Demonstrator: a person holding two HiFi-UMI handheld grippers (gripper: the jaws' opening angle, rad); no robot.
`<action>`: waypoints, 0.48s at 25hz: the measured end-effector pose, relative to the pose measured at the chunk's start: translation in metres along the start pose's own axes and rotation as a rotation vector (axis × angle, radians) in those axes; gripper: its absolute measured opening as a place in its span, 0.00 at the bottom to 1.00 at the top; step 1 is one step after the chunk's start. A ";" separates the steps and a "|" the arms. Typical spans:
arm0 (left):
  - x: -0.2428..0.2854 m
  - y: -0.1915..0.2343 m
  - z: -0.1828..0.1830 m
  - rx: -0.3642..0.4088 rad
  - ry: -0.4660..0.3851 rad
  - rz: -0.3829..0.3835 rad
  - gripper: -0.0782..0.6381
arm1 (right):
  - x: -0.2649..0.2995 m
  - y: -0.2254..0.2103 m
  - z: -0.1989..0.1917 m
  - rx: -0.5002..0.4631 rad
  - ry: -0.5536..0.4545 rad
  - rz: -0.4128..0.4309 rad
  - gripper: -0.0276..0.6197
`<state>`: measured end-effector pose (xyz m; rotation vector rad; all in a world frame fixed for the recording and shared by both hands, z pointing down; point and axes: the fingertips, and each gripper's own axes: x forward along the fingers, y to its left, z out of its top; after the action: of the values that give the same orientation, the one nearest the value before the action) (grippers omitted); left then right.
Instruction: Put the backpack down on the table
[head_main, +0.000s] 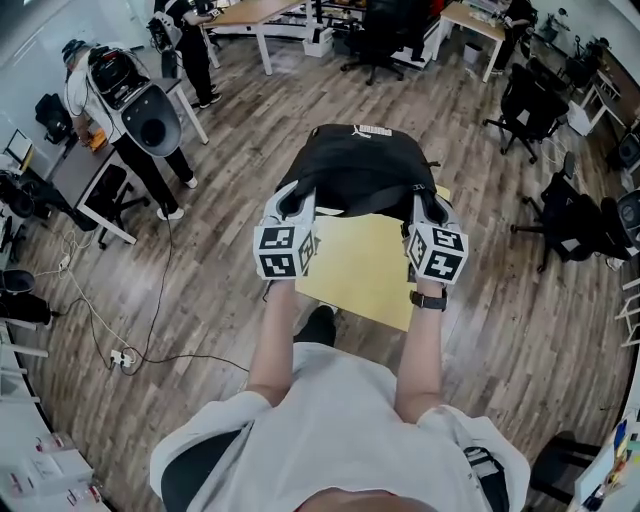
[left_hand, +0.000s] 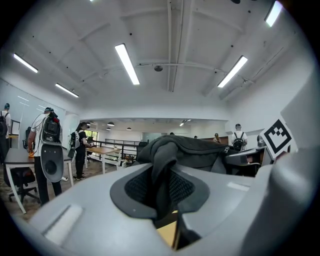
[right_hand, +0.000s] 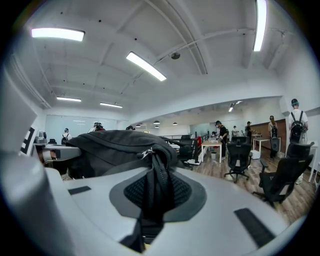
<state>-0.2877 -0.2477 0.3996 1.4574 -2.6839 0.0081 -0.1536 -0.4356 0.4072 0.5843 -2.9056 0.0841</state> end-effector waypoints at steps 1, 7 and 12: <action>0.006 0.004 0.000 0.002 0.000 -0.002 0.20 | 0.006 0.000 0.000 0.002 -0.001 0.000 0.10; 0.051 0.021 0.004 0.025 -0.005 -0.020 0.20 | 0.046 -0.009 0.006 0.004 -0.008 -0.026 0.10; 0.093 0.024 0.007 -0.013 -0.021 -0.051 0.20 | 0.071 -0.029 0.017 -0.006 -0.007 -0.050 0.10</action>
<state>-0.3585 -0.3130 0.4006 1.5308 -2.6568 -0.0287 -0.2093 -0.4906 0.4041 0.6565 -2.8956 0.0672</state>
